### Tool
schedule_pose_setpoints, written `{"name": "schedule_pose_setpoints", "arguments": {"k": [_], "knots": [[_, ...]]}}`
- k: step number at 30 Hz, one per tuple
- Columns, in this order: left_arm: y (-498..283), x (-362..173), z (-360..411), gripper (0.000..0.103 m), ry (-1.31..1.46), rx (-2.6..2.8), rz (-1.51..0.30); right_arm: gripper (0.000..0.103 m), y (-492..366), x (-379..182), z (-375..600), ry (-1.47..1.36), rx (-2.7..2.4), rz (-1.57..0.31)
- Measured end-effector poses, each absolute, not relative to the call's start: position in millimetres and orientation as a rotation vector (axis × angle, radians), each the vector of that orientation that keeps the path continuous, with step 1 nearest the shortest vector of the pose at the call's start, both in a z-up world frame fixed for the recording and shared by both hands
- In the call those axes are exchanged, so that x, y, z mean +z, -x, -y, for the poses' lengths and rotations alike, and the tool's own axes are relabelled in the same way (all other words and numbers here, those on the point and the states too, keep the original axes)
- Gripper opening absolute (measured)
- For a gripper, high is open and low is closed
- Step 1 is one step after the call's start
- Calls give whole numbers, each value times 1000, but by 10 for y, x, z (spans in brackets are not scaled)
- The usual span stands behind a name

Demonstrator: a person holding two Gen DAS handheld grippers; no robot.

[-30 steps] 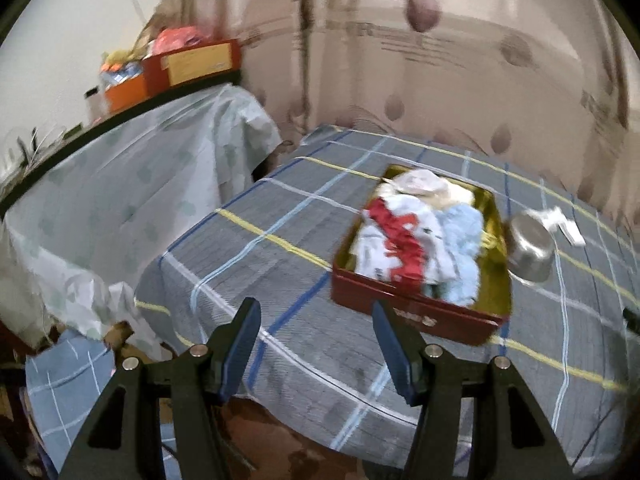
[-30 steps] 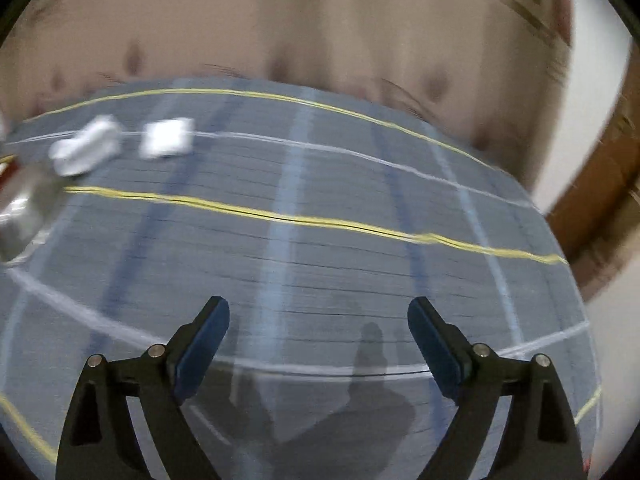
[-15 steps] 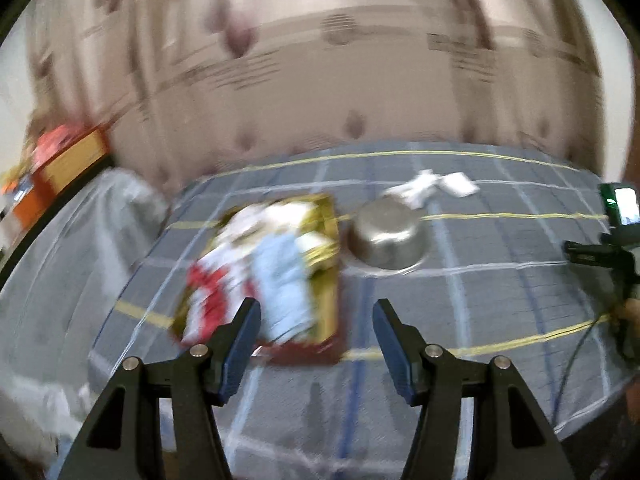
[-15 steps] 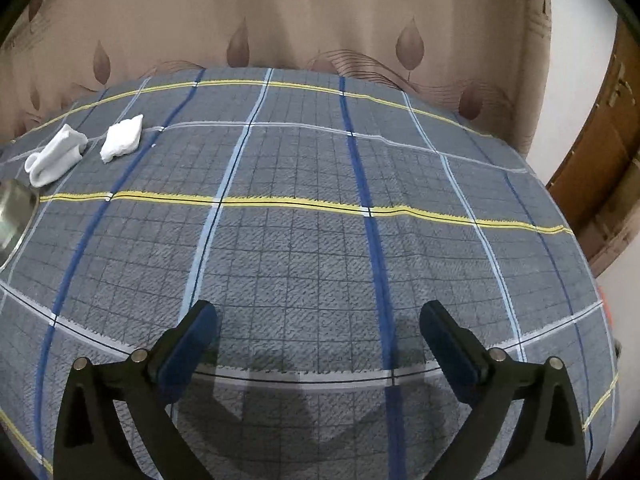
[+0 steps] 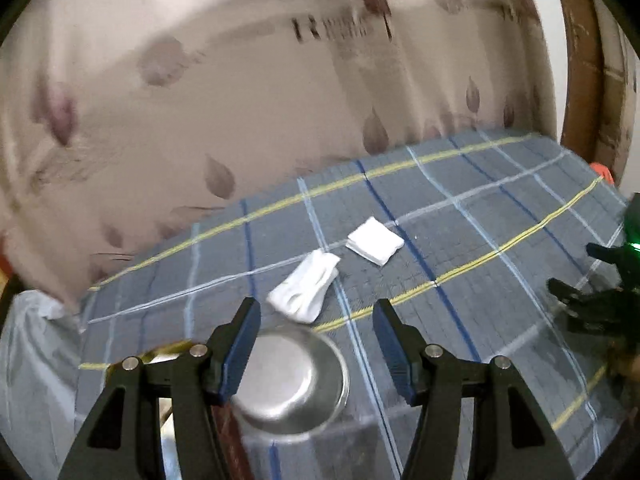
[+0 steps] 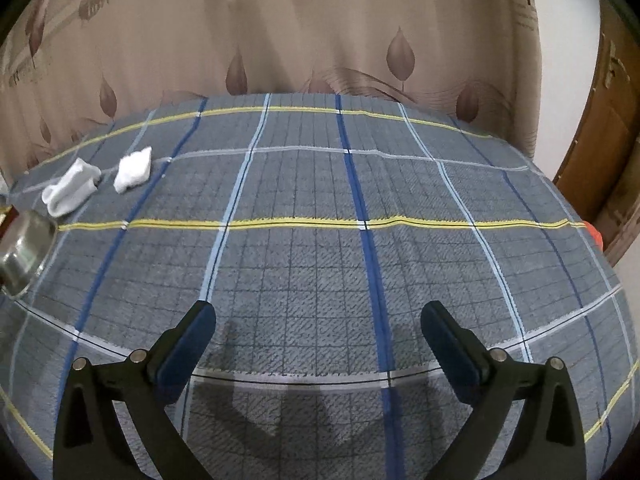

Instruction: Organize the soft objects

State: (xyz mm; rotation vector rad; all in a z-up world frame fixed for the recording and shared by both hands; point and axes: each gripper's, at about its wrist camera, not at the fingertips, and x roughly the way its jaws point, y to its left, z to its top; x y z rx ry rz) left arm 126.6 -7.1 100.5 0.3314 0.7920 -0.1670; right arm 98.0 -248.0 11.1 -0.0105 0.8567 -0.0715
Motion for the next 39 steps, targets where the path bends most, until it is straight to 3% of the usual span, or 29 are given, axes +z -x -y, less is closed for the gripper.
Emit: {"name": "schedule_pose_setpoints", "arguments": {"k": [8,20,22,31,39], "knots": [[-1930,493,100,60,-378,-228,-981,102,-936,155,2539,-35,-50,-818],[-2452,57,56,60,-491,-167,-1106,102,-900,200,2588,-72,-31,-781],[-2452,48,9,19,-457,-157,-1090,102,-905,209,2612,-84,-39,-773],[-2203,451,-7,17,-196,-199,-1019,102,-926,216,2665,-113,-54,-764],[-1118,854,231,20,2,-272,-942,102,-936,213,2684,-111,-60,-762]]}}
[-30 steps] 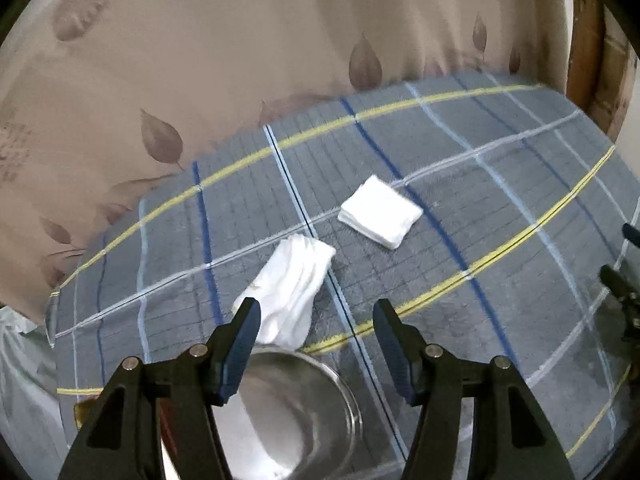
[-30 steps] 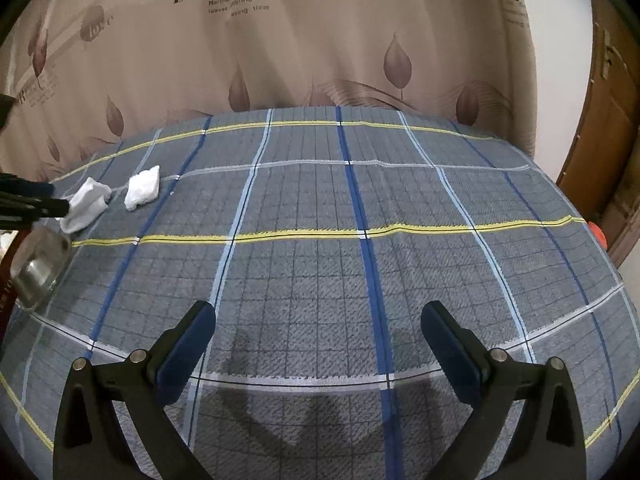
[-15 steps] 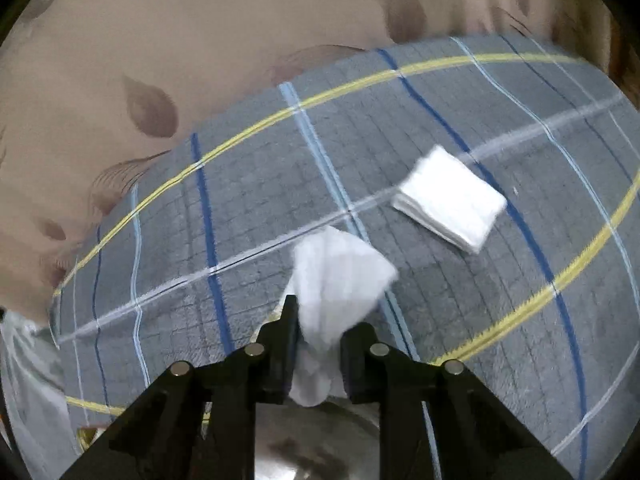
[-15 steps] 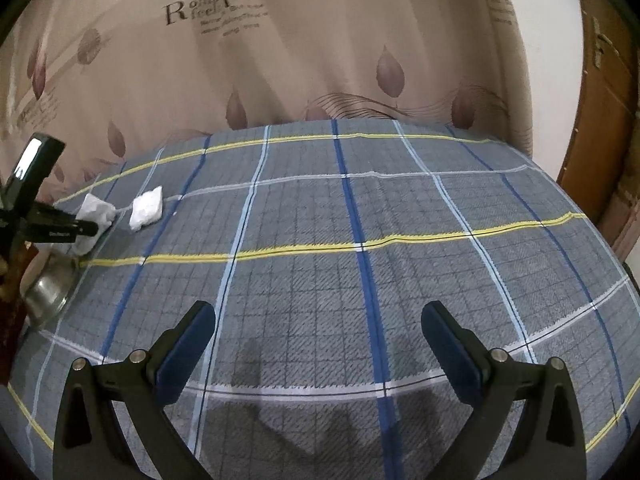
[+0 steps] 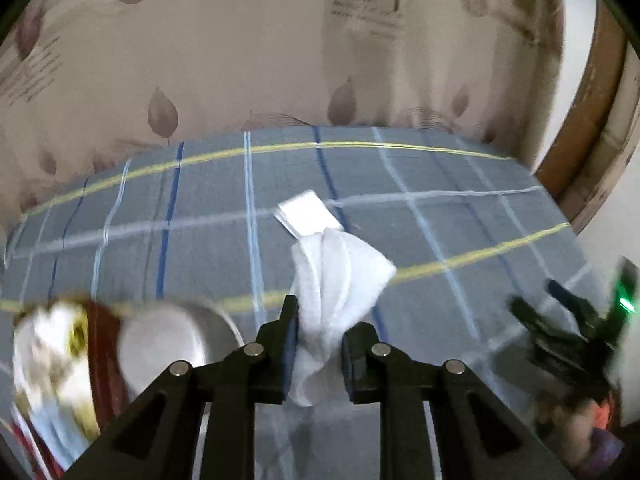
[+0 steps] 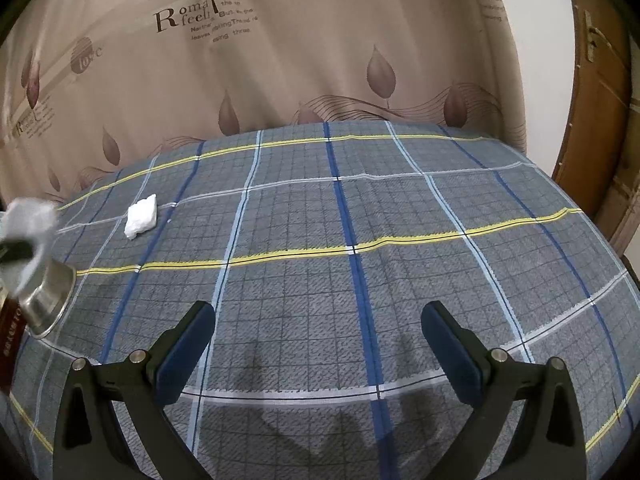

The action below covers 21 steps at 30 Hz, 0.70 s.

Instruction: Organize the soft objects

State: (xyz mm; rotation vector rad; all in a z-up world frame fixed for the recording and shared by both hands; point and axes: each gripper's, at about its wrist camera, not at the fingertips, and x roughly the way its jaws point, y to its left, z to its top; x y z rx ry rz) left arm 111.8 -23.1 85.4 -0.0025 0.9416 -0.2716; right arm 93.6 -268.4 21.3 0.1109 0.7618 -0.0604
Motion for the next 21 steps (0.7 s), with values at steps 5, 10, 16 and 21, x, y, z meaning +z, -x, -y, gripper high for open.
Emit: {"name": "schedule_pose_setpoints", "arguments": {"k": [5,10,16,21], "knots": [[-484,786,118,21,58,-217,-942,102,-928,216,2665,-97,-79,-760],[1,641,-96,21,36,-98,-944,102,-936,204,2638,-75,-110,-770],[248,567,-319,21,44,-17,-922,102,-970,180,2593,-32,-160,-790],[384,559,-433,22,49,-7,-899,102,-1019,134,2532,25,-214,-828]]}}
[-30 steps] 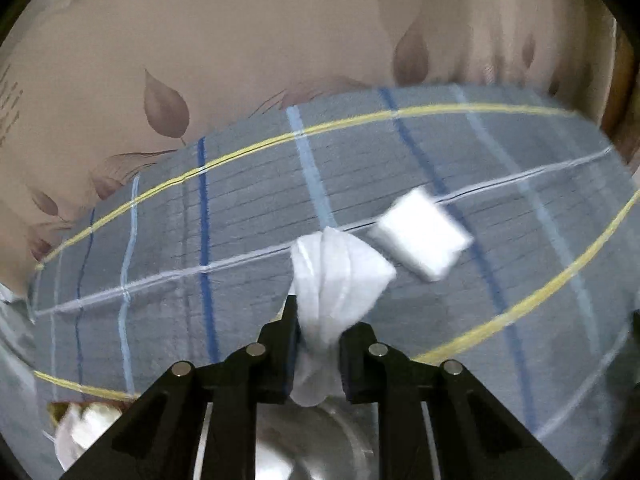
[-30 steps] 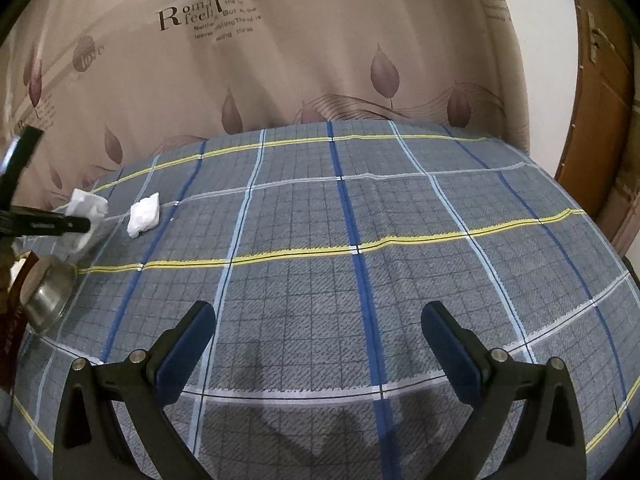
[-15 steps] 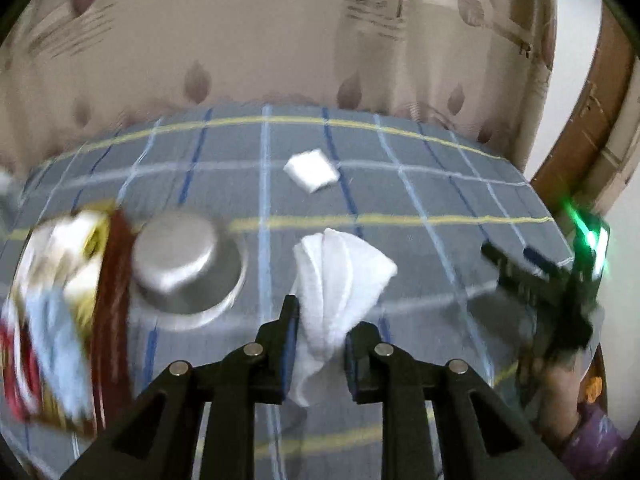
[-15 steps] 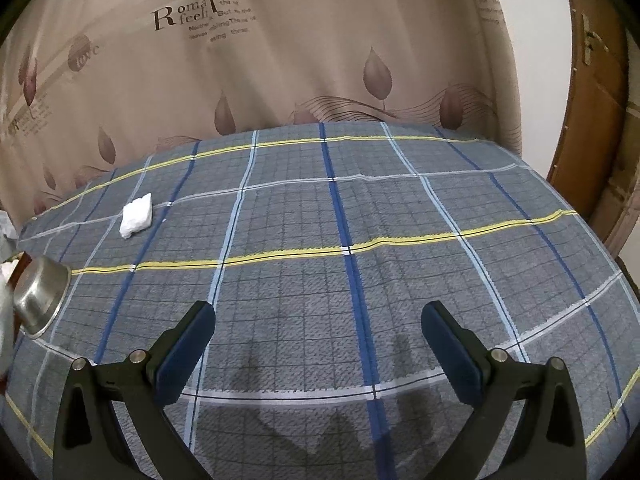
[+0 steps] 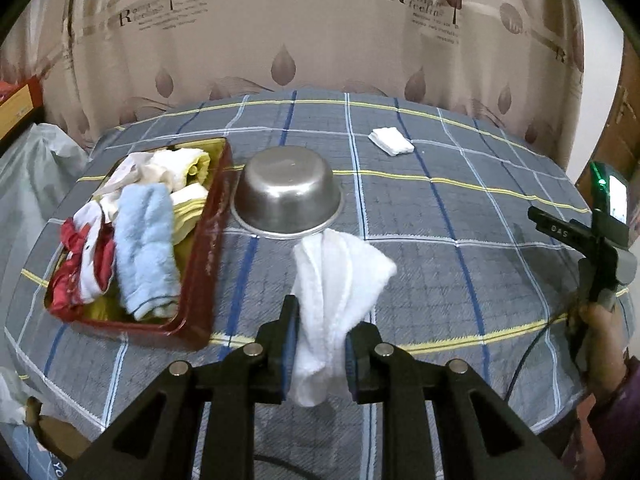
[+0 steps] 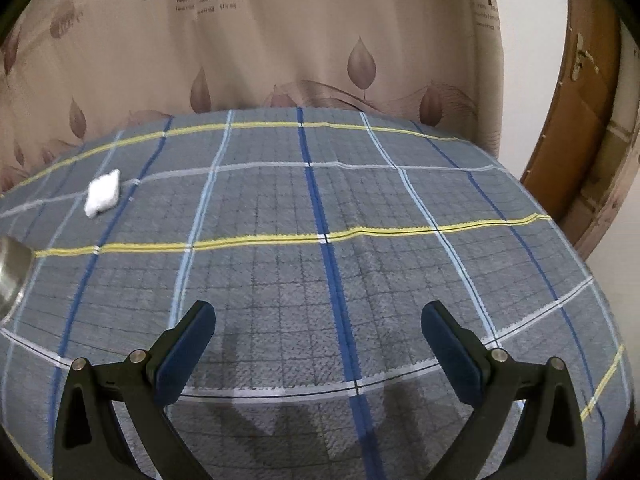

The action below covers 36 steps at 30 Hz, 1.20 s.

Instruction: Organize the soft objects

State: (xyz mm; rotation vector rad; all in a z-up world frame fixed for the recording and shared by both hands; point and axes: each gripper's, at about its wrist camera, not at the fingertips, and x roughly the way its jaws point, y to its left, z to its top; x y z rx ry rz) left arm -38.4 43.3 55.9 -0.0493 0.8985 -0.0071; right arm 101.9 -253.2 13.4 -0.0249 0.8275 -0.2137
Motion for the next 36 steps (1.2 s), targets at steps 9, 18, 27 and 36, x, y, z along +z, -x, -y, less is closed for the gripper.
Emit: {"name": "schedule_pose_setpoints", "arguments": {"k": [9,18,27,36], "knots": [[507,488,-601,22,79,-7,-895,102,-1136,7,2341,163,-255,-907],[539,498,-661,22,71,-10,-893,102,-1145,114,2086,157,-89,-888],[512,466,-672,22,65,-8,-909,102,-1596,194,1230,163,175,-900],[499,387,-700,22,60,-15,-935,102,-2044,112,853,141,241,-910]]}}
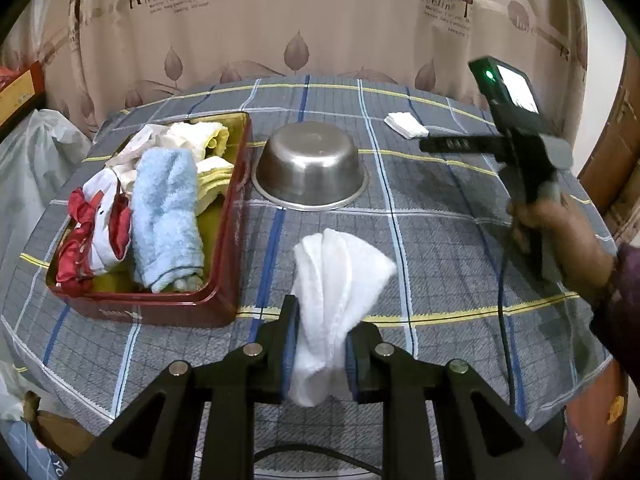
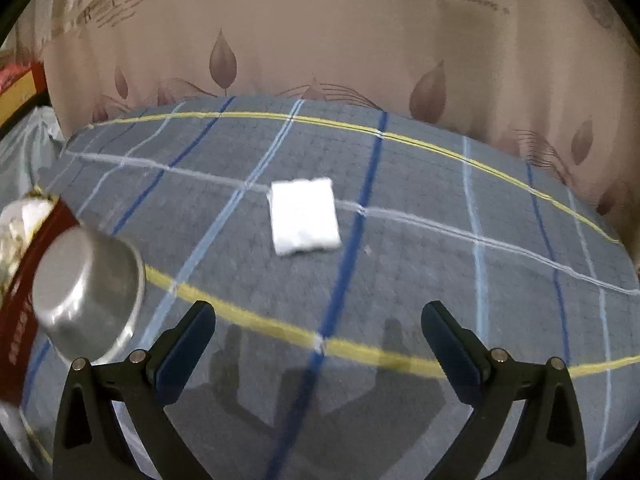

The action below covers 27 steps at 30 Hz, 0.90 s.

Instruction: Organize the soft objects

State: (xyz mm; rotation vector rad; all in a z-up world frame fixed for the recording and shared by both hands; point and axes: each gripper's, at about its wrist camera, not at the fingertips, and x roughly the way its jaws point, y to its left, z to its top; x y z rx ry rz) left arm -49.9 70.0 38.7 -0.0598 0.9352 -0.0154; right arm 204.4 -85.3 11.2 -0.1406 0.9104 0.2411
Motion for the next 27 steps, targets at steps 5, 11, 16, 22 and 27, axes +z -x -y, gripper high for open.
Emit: {"name": "schedule_pose_setpoints", "arguments": {"k": [5,11,16,22,27], "knots": [[471,344,-735,23,78,-22,-951,102,-2314,65,713,160,236,-915],[453,310,-755,23,80,-27,-961,100,-2699,-63,630,198,221,-953],[439,278,-755,24,73,-26,-962,66,-2854,-125,637,154,259,-983],[428,280,-739,24,66,-15,-957,11,-2460,78,540,171,353,-978],[476,300,-725,24,60,-1,-944,11,-1638,254,756,62,431,-938]]}}
